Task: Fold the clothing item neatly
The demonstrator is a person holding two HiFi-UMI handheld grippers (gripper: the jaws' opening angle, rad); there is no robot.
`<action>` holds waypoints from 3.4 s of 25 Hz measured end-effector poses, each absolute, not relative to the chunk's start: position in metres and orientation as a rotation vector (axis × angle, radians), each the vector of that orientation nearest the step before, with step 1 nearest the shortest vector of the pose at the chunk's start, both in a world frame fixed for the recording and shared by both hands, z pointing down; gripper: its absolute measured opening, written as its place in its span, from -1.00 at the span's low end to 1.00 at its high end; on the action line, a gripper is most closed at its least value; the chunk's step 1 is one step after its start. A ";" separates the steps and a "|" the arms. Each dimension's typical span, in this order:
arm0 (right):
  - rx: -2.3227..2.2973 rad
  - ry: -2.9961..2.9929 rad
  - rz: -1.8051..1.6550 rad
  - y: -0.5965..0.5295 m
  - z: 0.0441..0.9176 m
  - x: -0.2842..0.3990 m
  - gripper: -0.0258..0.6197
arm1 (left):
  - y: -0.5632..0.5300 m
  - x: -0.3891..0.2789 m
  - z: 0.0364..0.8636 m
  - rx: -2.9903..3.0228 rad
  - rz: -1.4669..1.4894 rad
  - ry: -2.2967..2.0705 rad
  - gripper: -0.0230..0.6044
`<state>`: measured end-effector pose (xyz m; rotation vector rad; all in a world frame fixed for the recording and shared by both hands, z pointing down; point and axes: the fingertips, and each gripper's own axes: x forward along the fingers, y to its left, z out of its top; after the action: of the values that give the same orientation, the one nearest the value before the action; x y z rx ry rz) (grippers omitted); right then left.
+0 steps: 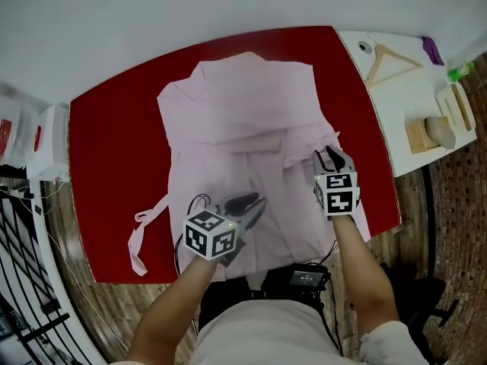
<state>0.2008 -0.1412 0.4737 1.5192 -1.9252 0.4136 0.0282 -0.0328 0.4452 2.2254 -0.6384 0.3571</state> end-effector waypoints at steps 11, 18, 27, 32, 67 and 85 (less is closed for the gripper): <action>1.730 -1.762 0.762 -0.167 0.510 0.246 -0.54 | -0.033 0.014 0.451 2.210 0.350 -0.645 -0.64; 1.745 -1.756 0.755 -0.173 0.507 0.241 -0.82 | -0.038 0.002 0.452 2.206 0.331 -0.649 -0.64; 1.661 -1.880 0.447 -0.177 0.465 0.192 -0.84 | -0.057 -0.008 0.449 2.205 0.269 -0.663 -0.64; 1.501 -2.005 0.244 -0.175 0.441 0.131 -0.84 | -0.061 -0.012 0.444 2.203 0.227 -0.670 -0.64; 0.707 -2.232 -0.120 -0.060 0.477 -0.141 -0.83 | 0.004 -0.179 0.446 2.001 0.008 -0.954 -0.64; 0.156 -2.325 -0.284 0.055 0.484 -0.283 -0.83 | 0.096 -0.290 0.458 1.764 -0.129 -1.244 -0.64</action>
<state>-0.2832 0.0545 0.4843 0.1561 -2.3253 -0.2844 -0.2896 0.0959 0.4582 1.7641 -1.2436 -0.1285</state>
